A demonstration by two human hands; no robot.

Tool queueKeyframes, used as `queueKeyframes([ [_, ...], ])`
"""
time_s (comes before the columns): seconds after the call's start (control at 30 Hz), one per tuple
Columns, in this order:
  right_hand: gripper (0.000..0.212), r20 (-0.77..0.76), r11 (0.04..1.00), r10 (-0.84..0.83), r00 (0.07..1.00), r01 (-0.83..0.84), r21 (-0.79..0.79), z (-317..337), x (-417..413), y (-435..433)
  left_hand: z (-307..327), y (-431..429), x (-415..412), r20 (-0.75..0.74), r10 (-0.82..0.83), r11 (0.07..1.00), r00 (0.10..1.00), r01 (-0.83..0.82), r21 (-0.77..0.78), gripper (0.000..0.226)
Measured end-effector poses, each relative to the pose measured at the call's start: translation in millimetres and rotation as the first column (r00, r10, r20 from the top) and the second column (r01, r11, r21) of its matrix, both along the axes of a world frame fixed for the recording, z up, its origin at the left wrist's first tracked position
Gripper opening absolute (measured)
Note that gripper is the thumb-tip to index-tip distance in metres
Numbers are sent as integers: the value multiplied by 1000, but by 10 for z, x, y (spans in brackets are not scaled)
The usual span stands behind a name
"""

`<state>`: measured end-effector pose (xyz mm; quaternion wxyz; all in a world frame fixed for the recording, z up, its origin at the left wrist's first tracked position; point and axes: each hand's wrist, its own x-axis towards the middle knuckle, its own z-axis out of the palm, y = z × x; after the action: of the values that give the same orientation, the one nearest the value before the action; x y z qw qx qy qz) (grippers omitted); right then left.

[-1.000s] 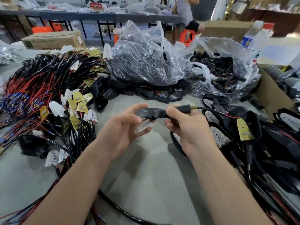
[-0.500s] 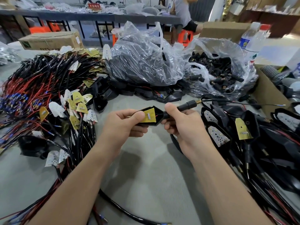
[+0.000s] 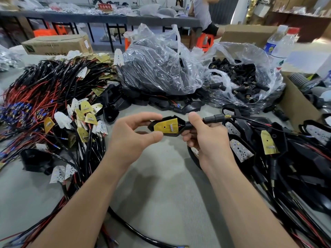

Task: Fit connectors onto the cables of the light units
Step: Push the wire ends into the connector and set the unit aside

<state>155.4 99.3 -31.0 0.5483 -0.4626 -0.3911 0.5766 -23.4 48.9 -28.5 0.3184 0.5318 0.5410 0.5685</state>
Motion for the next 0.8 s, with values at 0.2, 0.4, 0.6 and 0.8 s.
queueKeyframes([
  [0.2, 30, -18, 998, -49, 999, 48, -36, -34, -39, 13, -7, -15, 43, -26, 37, 999, 999, -38, -19, 38],
  [0.4, 25, -2, 997, -54, 999, 54, -59, -38, -59, -2, -33, 19, 56, -48, 104, 995, 993, -104, -3, 32],
  [0.6, 28, -178, 978, 103, 979, -133, -163, 36, -64, -18, -71, 44, 68, 17, 140, 987, 990, -141, 71, 33],
  [0.8, 6, -118, 979, 169, 979, -181, -98, 55, -85, -59, -59, 26, 56, -62, 301, 942, 952, -286, 176, 32],
])
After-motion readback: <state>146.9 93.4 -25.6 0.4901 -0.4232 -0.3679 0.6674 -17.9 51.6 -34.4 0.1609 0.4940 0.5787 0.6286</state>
